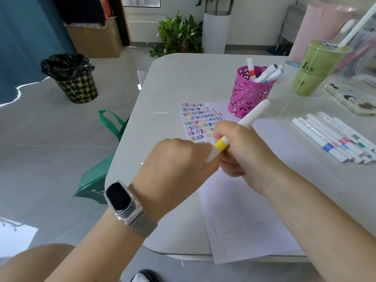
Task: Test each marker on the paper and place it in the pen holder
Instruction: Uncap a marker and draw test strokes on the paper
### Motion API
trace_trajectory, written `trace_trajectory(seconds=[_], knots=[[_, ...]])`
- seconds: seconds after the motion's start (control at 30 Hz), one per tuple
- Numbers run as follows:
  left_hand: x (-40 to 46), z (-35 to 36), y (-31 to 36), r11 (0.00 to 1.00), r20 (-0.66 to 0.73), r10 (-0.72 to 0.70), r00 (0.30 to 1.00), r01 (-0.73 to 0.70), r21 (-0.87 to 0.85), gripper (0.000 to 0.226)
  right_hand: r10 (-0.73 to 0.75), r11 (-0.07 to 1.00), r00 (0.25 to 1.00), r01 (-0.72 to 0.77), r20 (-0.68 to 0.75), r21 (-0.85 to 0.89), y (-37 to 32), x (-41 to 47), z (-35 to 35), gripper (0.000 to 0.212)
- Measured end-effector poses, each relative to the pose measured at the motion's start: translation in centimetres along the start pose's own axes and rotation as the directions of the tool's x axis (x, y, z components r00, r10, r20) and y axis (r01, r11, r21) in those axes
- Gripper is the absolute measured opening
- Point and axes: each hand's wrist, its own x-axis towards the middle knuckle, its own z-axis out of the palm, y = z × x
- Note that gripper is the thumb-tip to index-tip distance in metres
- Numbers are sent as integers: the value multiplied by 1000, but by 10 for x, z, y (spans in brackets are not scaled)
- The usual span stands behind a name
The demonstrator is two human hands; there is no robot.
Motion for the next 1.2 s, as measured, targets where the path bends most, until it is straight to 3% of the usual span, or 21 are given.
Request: trace_trajectory(seconds=[0.2, 0.33, 0.43, 0.6, 0.77, 0.87, 0.93, 1.07, 1.13, 1.2], knots=[[12, -13, -5, 993, 4, -117, 993, 117, -11, 37, -138, 990, 989, 140, -60, 34, -16, 3, -13, 50], [6, -12, -9, 953, 3, -292, 956, 291, -87, 32, -253, 960, 932, 274, -260, 50, -12, 17, -34, 22], [2, -5, -14, 898, 47, -406, 912, 408, -165, 38, -370, 919, 880, 394, -297, 23, -5, 26, -47, 8], [8, 0, -10, 849, 82, -463, 883, 468, -244, 35, -327, 945, 937, 327, -124, -18, 3, 41, -51, 4], [14, 3, -8, 735, 154, -519, 841, 531, -421, 33, -396, 914, 918, 391, -24, -106, 8, 49, -52, 10], [16, 2, -8, 606, 193, -586, 787, 584, -541, 37, -568, 716, 817, 550, 99, -429, 15, 55, -53, 6], [18, 1, -8, 544, 218, -616, 757, 609, -578, 40, -634, 537, 748, 609, 197, -584, 22, 56, -49, 18], [18, -1, -6, 506, 221, -634, 741, 614, -605, 41, -734, 330, 601, 723, 316, -607, 22, 55, -38, 25], [18, -3, -6, 520, 199, -615, 763, 582, -625, 38, -736, 333, 597, 730, 319, -597, 18, 55, -37, 16], [17, -5, -6, 575, 168, -584, 794, 550, -606, 32, -721, 467, 659, 691, 215, -552, 15, 57, -41, 12]])
